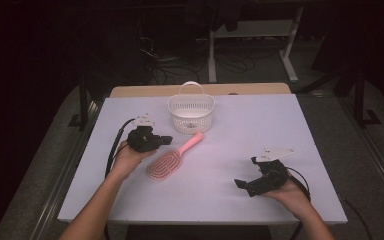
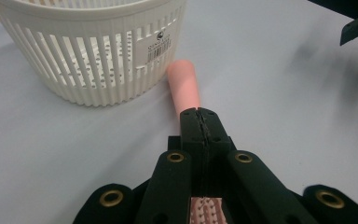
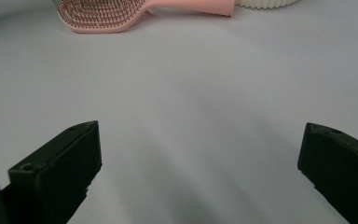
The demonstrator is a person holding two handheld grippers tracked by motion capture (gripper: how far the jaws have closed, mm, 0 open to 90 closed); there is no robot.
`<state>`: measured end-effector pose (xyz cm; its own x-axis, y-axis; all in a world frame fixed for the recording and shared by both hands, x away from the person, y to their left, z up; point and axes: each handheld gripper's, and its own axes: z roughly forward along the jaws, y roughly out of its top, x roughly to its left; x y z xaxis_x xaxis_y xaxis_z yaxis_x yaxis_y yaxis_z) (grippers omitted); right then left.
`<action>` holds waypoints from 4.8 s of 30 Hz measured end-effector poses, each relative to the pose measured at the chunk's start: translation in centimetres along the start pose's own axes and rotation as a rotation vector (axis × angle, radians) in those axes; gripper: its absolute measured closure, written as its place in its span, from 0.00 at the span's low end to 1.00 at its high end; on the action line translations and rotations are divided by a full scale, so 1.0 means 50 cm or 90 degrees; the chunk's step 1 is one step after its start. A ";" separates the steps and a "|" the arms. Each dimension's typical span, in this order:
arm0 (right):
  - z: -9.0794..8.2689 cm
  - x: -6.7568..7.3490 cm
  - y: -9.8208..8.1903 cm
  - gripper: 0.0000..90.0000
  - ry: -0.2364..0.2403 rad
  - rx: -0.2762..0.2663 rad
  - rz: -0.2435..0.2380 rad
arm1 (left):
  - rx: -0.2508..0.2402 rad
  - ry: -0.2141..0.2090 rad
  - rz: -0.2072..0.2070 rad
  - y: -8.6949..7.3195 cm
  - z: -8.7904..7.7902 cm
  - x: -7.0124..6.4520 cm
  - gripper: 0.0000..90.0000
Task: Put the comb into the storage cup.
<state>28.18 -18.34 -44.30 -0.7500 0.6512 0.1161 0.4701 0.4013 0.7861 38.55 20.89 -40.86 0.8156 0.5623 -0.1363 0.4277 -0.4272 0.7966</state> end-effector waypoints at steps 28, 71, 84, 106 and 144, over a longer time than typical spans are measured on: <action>0.000 0.000 0.000 0.00 0.005 -0.002 0.000 | 0.065 -0.009 0.025 0.049 0.107 0.029 1.00; -0.001 0.001 0.001 0.00 0.010 -0.003 -0.001 | 0.144 -0.013 0.051 0.054 0.184 0.020 1.00; -0.002 0.001 0.001 0.00 0.011 -0.003 0.000 | 0.161 -0.045 0.071 0.065 0.201 -0.010 1.00; -0.002 0.001 0.001 0.00 0.011 -0.003 0.000 | 0.176 -0.093 0.106 0.075 0.207 -0.064 1.00; -0.001 0.000 0.001 0.00 0.013 -0.002 -0.001 | 0.223 -0.114 0.128 0.087 0.239 -0.100 1.00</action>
<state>28.15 -18.35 -44.22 -0.7603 0.6369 0.1279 0.4681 0.4005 0.7877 40.98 7.75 -43.77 0.9374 0.3253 -0.1240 0.3351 -0.7466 0.5747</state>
